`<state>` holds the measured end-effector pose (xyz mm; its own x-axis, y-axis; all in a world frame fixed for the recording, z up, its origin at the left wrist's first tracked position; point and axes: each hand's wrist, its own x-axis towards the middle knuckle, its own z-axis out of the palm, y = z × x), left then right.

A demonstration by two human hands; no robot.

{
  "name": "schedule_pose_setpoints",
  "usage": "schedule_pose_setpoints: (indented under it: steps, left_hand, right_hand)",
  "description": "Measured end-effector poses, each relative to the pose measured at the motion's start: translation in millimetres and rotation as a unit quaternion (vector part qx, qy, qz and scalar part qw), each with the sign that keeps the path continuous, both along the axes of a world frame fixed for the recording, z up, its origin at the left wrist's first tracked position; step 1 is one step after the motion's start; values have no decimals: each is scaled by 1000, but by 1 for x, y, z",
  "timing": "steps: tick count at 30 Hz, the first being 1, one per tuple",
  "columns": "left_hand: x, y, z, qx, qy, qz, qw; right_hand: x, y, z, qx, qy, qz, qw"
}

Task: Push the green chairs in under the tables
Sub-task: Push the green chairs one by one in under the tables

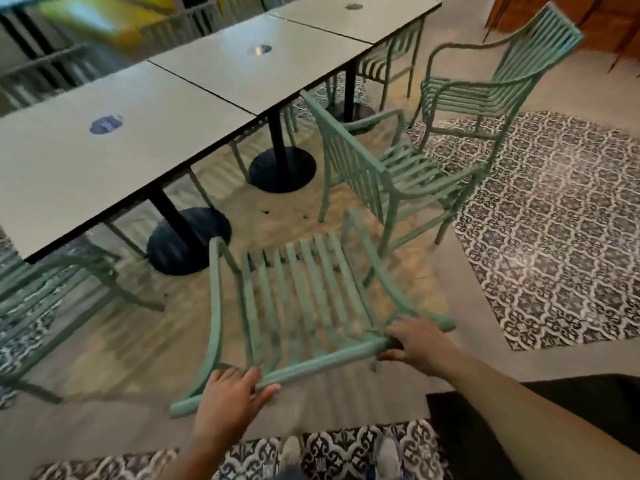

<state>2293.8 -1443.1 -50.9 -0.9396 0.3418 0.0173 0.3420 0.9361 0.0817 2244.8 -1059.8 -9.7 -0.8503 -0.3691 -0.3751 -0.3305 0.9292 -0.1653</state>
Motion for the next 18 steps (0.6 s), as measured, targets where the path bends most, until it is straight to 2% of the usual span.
schedule_pose_setpoints:
  steps: [11,14,18]
  left_hand:
    - [-15,64,12,-4,28,118,993]
    - [-27,70,12,0,7,146,989]
    - [-39,83,7,6,21,181,983]
  right_hand:
    - [-104,34,-1,47,-37,127,990]
    - [-128,31,9,51,-72,107,990]
    - [-163,27,16,52,-74,116,989]
